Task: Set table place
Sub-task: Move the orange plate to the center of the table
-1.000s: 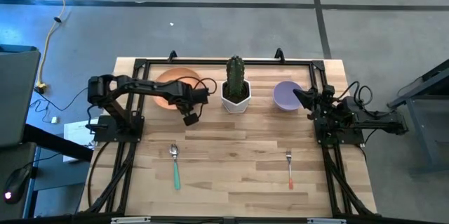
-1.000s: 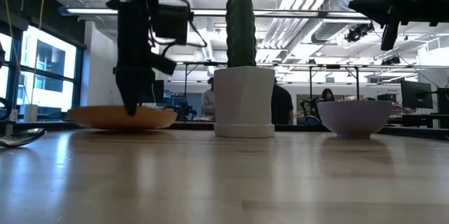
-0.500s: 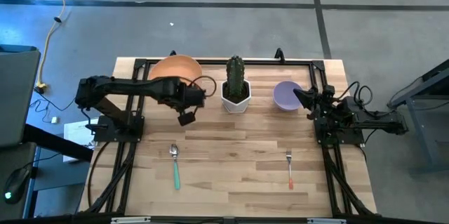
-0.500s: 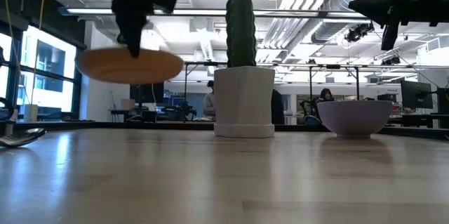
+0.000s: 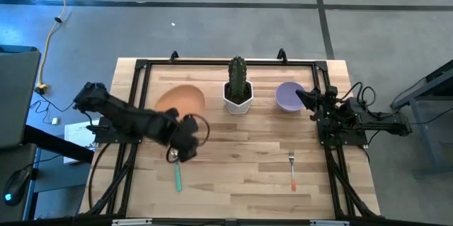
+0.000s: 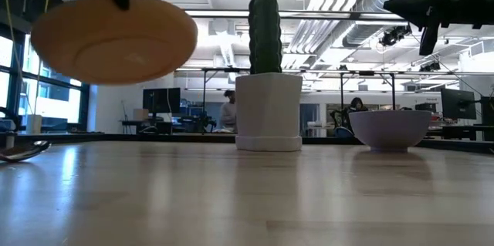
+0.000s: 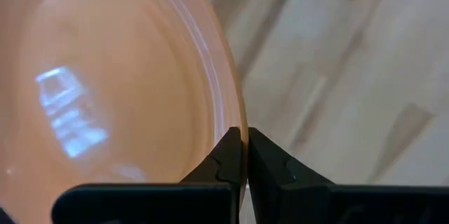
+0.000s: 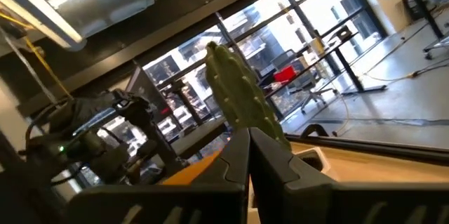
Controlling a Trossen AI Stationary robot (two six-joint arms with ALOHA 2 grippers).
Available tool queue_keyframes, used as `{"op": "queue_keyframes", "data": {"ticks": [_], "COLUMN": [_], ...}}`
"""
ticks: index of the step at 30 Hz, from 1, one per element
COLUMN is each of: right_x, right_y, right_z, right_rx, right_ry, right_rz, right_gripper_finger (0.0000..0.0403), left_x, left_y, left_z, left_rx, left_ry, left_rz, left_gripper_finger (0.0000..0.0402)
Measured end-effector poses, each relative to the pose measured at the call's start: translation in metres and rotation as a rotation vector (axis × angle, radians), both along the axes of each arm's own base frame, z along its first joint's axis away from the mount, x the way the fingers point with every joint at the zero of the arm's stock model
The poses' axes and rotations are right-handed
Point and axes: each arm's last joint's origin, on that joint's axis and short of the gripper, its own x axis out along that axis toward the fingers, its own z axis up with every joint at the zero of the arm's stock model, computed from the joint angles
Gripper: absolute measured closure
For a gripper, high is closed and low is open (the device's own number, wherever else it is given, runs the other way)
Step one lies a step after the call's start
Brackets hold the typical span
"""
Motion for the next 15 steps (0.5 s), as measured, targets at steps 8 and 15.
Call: {"op": "queue_keyframes", "data": {"ticks": [8,15], "right_x": [0.000,0.002], "right_y": [0.001,0.001], "right_z": [0.000,-0.004], "right_rx": [0.015,0.037], "right_ry": [-0.005,0.020], "right_rz": [0.038,0.045], "right_gripper_finger": [0.0402,0.0402], "left_x": [0.038,0.085], "left_y": [-0.036,-0.053], "left_z": [-0.038,-0.031], "left_rx": [-0.098,-0.043], "left_ry": [-0.015,-0.035], "left_rz": [-0.125,-0.368], "left_gripper_finger": [0.0401,0.0401]}}
